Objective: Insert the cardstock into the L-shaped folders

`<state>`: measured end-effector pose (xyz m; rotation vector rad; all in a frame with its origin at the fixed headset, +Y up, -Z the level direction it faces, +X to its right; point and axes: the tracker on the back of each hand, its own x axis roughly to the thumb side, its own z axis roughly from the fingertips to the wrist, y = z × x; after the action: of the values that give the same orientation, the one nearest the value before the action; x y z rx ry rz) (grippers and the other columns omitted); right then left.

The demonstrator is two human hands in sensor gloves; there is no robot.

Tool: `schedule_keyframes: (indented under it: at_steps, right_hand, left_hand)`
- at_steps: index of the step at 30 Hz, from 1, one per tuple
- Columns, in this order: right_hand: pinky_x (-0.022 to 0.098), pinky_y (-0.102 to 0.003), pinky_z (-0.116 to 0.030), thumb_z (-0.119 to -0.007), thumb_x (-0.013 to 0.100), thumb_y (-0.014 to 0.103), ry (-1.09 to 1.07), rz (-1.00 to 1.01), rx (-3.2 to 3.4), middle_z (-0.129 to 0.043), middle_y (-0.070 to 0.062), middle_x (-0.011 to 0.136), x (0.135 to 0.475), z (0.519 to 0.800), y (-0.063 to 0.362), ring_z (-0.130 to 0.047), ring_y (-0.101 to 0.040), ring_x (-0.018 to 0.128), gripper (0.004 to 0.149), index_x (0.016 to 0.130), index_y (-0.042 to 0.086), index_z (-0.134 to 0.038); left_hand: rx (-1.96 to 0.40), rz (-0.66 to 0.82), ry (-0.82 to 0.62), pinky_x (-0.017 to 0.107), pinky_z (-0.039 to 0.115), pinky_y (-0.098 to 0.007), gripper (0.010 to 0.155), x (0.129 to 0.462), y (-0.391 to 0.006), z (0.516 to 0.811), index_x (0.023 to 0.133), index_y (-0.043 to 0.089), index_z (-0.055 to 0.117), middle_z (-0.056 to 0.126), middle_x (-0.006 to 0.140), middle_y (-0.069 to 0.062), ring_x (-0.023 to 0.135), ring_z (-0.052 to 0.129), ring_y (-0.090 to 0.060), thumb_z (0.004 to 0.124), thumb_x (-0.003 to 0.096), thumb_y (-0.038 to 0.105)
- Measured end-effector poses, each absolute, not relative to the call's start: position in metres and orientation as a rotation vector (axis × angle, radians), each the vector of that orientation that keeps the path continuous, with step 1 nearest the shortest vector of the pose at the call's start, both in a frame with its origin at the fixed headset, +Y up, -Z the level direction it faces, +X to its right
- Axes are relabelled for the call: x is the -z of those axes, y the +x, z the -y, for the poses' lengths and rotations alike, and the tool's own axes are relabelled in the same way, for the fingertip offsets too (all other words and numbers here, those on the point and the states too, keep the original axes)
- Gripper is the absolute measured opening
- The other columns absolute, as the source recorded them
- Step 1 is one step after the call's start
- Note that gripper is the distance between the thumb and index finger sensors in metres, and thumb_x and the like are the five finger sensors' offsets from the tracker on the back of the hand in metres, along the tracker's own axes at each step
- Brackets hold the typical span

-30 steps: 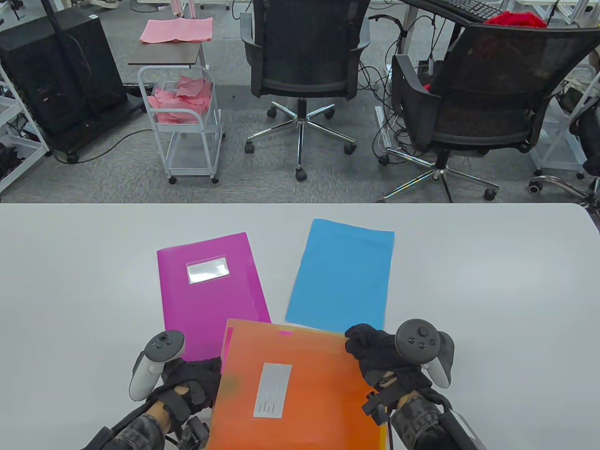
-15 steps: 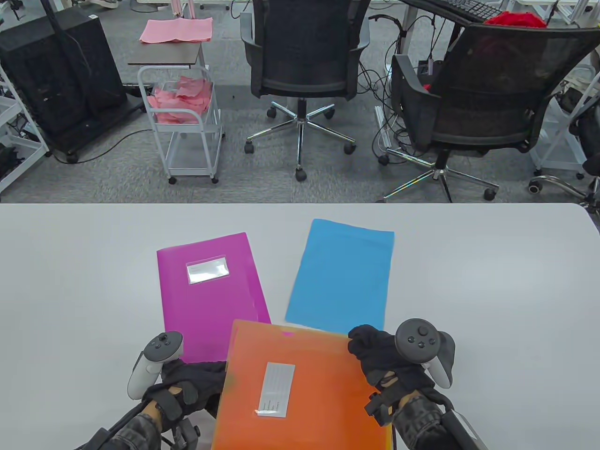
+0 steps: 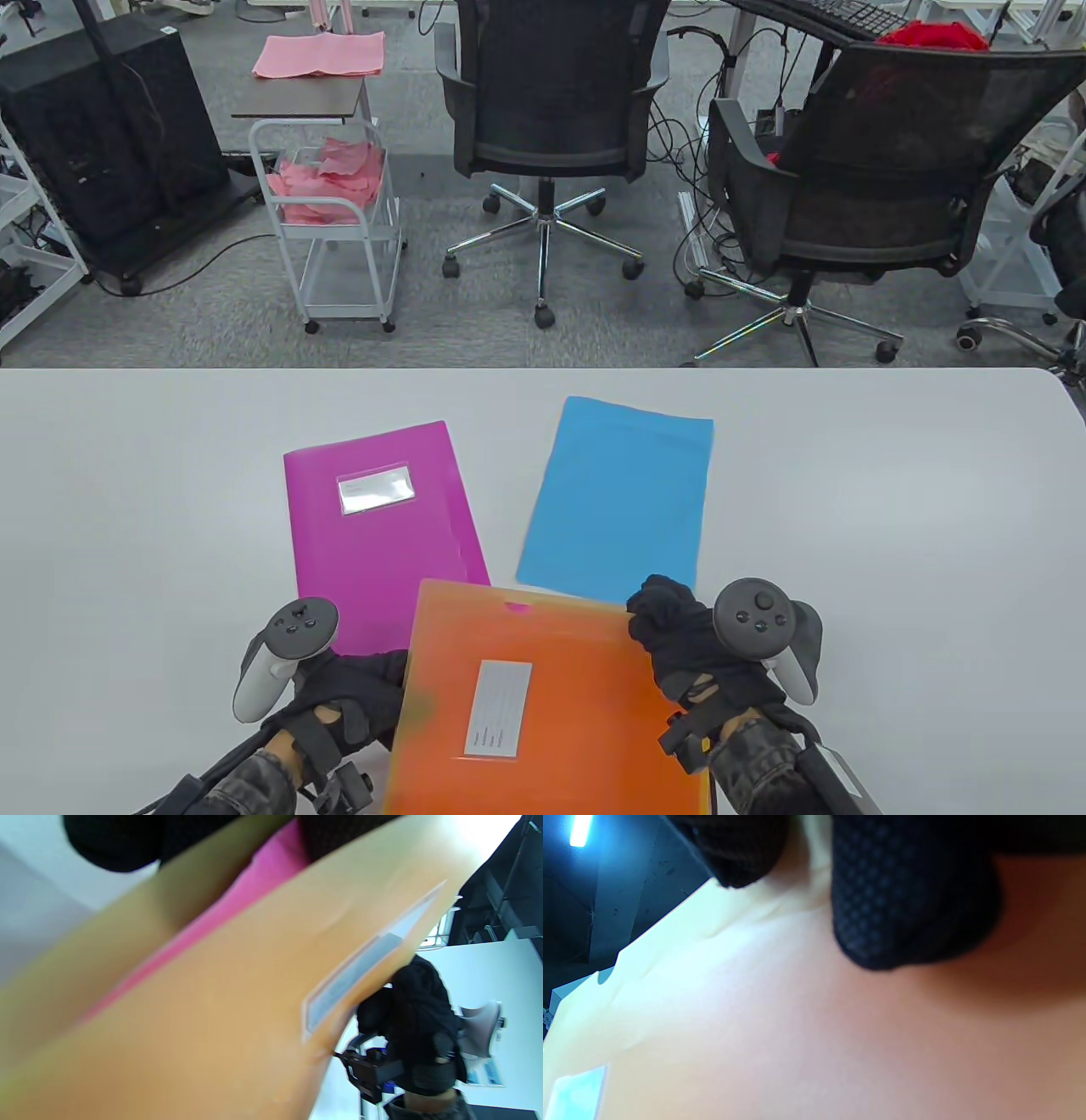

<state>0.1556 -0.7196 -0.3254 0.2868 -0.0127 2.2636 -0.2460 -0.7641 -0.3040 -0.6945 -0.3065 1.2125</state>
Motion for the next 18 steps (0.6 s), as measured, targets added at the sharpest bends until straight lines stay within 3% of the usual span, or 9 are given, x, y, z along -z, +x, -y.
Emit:
schedule_keyframes:
  at_steps: [3, 5, 7, 10, 13, 15, 18]
  right_hand:
    - [0.000, -0.032, -0.086, -0.077, 0.034, 0.037, 0.283, 0.005, -2.274, -0.078, -0.022, 0.077, 0.325, 0.720, 0.155, -0.098, -0.022, 0.012, 0.044, 0.073, 0.017, -0.073]
    - [0.000, -0.032, -0.086, -0.077, 0.034, 0.037, 0.287, 0.020, -2.297, -0.079, -0.021, 0.073, 0.325, 0.719, 0.153, -0.098, -0.022, 0.012, 0.043, 0.072, 0.017, -0.073]
    - [0.000, -0.032, -0.086, -0.077, 0.034, 0.036, 0.289, 0.034, -2.321, -0.080, -0.021, 0.070, 0.324, 0.719, 0.152, -0.097, -0.022, 0.011, 0.043, 0.072, 0.017, -0.073]
    - [-0.002, -0.032, -0.085, -0.078, 0.033, 0.036, 0.280, 0.053, -2.355, -0.081, -0.021, 0.065, 0.323, 0.718, 0.150, -0.097, -0.021, 0.009, 0.044, 0.073, 0.017, -0.072]
    - [-0.003, -0.031, -0.085, -0.080, 0.033, 0.036, 0.273, 0.080, -2.381, -0.082, -0.020, 0.060, 0.322, 0.717, 0.149, -0.096, -0.020, 0.007, 0.046, 0.074, 0.018, -0.070]
    - [-0.004, -0.030, -0.085, -0.081, 0.034, 0.036, 0.269, 0.083, -2.389, -0.083, -0.018, 0.057, 0.322, 0.717, 0.149, -0.096, -0.019, 0.006, 0.056, 0.083, 0.020, -0.060]
    - [-0.003, -0.031, -0.085, -0.081, 0.035, 0.035, 0.276, 0.069, -2.394, -0.083, -0.019, 0.060, 0.322, 0.719, 0.148, -0.096, -0.019, 0.007, 0.055, 0.083, 0.019, -0.060]
  left_hand:
    - [-1.316, 0.335, -0.742, 0.049, 0.081, -0.053, 0.058, 0.303, -0.246, 0.768, 0.099, 0.022, 0.064, 0.092, 0.083, -0.009, 0.059, 0.106, -0.032, 0.072, 0.0503, 0.052]
    - [-1.408, 0.346, -0.757, 0.050, 0.078, -0.055, 0.065, 0.303, -0.246, 0.770, 0.102, 0.018, 0.059, 0.089, 0.086, -0.012, 0.062, 0.103, -0.037, 0.056, 0.0518, 0.058]
    - [-1.480, 0.354, -0.785, 0.051, 0.075, -0.057, 0.076, 0.302, -0.247, 0.770, 0.104, 0.014, 0.055, 0.086, 0.089, -0.015, 0.064, 0.101, -0.041, 0.049, 0.0493, 0.066]
    - [-1.464, 0.375, -0.783, 0.051, 0.075, -0.058, 0.081, 0.301, -0.246, 0.769, 0.105, 0.014, 0.053, 0.085, 0.090, -0.015, 0.066, 0.100, -0.042, 0.054, 0.0485, 0.071]
    - [-1.346, 0.382, -0.728, 0.048, 0.079, -0.054, 0.066, 0.302, -0.243, 0.764, 0.105, 0.017, 0.052, 0.088, 0.087, -0.011, 0.063, 0.103, -0.038, 0.069, 0.0527, 0.053]
    - [-1.266, 0.375, -0.692, 0.046, 0.081, -0.053, 0.057, 0.302, -0.242, 0.760, 0.103, 0.020, 0.056, 0.091, 0.084, -0.009, 0.059, 0.105, -0.035, 0.071, 0.0527, 0.042]
    - [-1.167, 0.376, -0.600, 0.038, 0.086, -0.049, 0.049, 0.302, -0.241, 0.755, 0.098, 0.020, 0.066, 0.098, 0.075, -0.009, 0.048, 0.110, -0.031, 0.072, 0.0515, 0.035]
